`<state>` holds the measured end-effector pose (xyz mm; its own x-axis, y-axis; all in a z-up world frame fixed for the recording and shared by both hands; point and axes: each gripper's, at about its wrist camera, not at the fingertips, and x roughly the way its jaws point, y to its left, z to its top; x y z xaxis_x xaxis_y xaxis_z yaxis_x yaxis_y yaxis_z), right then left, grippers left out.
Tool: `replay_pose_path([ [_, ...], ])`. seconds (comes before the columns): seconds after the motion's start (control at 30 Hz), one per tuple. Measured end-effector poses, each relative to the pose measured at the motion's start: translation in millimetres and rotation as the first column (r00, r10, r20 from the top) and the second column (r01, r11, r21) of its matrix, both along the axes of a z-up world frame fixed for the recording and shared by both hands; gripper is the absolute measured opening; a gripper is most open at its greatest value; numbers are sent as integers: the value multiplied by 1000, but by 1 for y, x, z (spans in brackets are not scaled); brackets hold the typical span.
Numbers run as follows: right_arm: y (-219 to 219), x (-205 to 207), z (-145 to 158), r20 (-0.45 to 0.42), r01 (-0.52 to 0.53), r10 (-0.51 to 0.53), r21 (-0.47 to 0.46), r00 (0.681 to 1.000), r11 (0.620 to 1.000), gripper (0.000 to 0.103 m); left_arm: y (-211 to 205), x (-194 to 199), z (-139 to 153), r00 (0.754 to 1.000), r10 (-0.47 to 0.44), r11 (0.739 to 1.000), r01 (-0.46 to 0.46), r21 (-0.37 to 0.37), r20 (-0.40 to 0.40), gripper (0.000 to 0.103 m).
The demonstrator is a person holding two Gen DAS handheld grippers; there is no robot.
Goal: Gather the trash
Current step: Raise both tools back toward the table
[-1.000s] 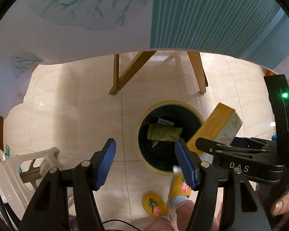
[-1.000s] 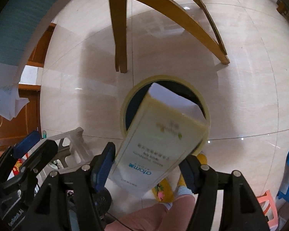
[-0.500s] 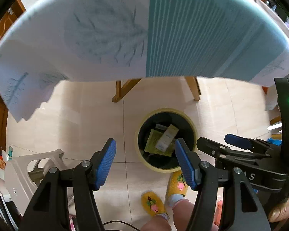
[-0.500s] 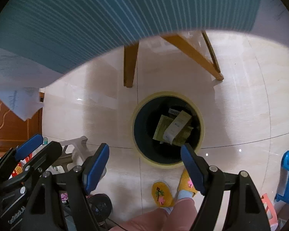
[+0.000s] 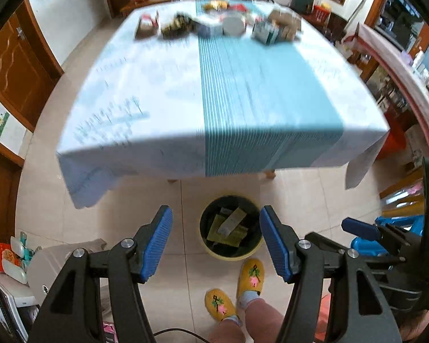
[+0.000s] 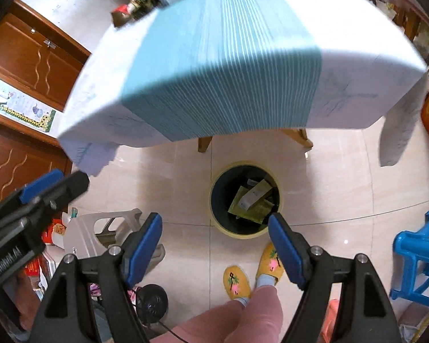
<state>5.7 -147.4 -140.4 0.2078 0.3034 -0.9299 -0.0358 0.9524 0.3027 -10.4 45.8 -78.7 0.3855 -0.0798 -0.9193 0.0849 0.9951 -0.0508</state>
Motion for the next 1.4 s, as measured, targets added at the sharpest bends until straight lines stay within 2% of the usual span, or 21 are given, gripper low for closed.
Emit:
replay_pose_path([
  [0.17,-2,-4,56,64,-22,24,-23,998,999,77,3,-2,53,997,17,1000,-19,20,73,65],
  [0.3,-3,-3,87,97,-43,44,-18,994,999,77,10,-1,80,994,53,999,-52,-16,100,65],
  [0.63,-7,21,144,209,-93,99,-36,973,995,77,12,14,115,980,115,993,-116,-8,161,66],
  [0.83,-16,45,161,244,-129,131,-22,961,991,77,10,31,131,969,159,987,-163,6,188,66],
  [1.2,-16,82,170,285,-228,225,-26,932,973,77,10,53,141,953,228,971,-237,25,199,66],
  [1.33,-17,94,164,275,-227,221,-10,936,974,77,13,63,141,951,240,968,-250,27,194,67],
  [1.4,-18,100,161,265,-222,215,-3,940,975,77,15,71,139,951,242,968,-251,25,191,71],
])
